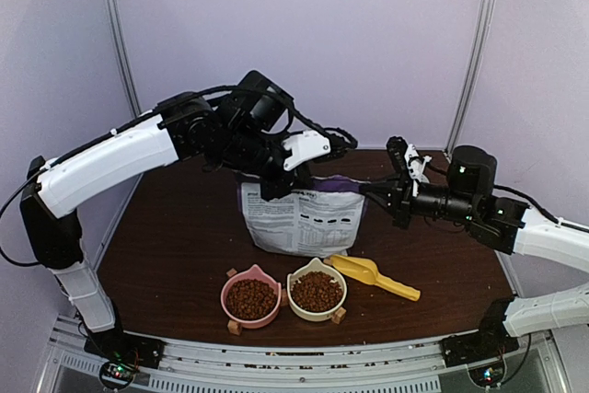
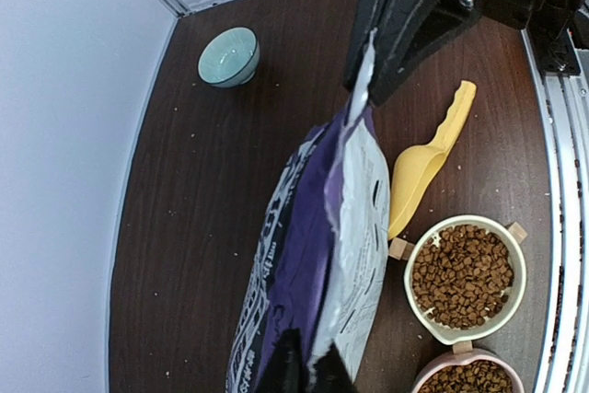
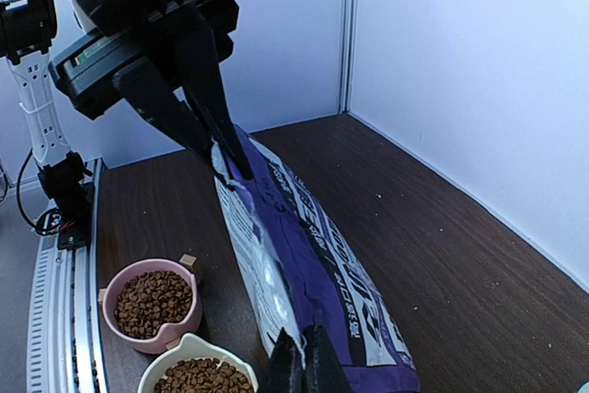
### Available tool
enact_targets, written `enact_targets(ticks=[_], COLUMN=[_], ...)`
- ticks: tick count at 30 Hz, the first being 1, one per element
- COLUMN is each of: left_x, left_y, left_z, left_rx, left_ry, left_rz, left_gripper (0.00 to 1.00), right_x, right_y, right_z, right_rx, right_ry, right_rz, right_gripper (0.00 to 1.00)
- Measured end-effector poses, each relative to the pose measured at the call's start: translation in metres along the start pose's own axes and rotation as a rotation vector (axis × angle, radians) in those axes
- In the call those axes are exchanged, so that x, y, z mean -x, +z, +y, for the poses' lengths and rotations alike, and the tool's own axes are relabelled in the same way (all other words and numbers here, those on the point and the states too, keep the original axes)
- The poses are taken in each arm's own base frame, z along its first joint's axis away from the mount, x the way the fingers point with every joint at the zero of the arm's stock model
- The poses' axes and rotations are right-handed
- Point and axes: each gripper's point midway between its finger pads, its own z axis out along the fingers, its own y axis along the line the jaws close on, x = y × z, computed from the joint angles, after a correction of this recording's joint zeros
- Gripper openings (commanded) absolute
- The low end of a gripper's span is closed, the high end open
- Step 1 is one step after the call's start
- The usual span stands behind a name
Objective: Serve the pet food
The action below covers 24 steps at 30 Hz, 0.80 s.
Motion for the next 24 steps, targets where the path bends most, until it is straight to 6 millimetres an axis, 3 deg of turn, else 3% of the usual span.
enact_targets(ticks=[3, 4, 5, 6, 8, 12, 16, 17, 20, 24], left_x=[0.001, 0.0, 0.0, 0.001, 0.004, 0.014, 0.021, 0.022, 0.023, 0.021], left_y=[0.001, 0.001, 0.001, 0.001, 0.001, 0.002, 0.009, 0.012, 0.02, 0.023], left_z=[0.001, 0.0, 0.0, 0.0, -0.001, -0.005, -0.006, -0.007, -0.009, -0.009], left_rx=[-0.001, -0.002, -0.003, -0.004, -0.011, -0.034, -0.052, -0.056, -0.071, -0.074], left_ry=[0.003, 0.003, 0.002, 0.0, -0.001, -0.013, -0.019, -0.022, -0.035, -0.029], left_rz=[0.0, 0.001, 0.001, -0.001, -0.014, -0.056, -0.082, -0.087, -0.089, -0.082], left_gripper=[0.0, 0.07, 0.23, 0.31, 0.39, 0.42, 0.38, 0.33, 0.0, 0.0], right_x=[0.0, 0.0, 0.0, 0.0, 0.001, 0.001, 0.002, 0.002, 0.003, 0.002], right_y=[0.0, 0.0, 0.0, 0.0, 0.001, 0.004, 0.007, 0.009, 0.014, 0.017], right_z=[0.001, 0.001, 0.001, 0.001, 0.001, 0.005, 0.009, 0.01, 0.013, 0.016], right_rx=[0.004, 0.004, 0.004, 0.005, 0.007, 0.02, 0.036, 0.041, 0.055, 0.067], right_ry=[0.005, 0.006, 0.007, 0.009, 0.013, 0.016, 0.02, 0.02, 0.024, 0.035], right_rz=[0.0, 0.0, 0.0, 0.0, 0.001, -0.001, -0.003, -0.004, -0.006, -0.004], right_gripper=[0.0, 0.0, 0.0, 0.0, 0.0, 0.0, 0.0, 0.0, 0.0, 0.0])
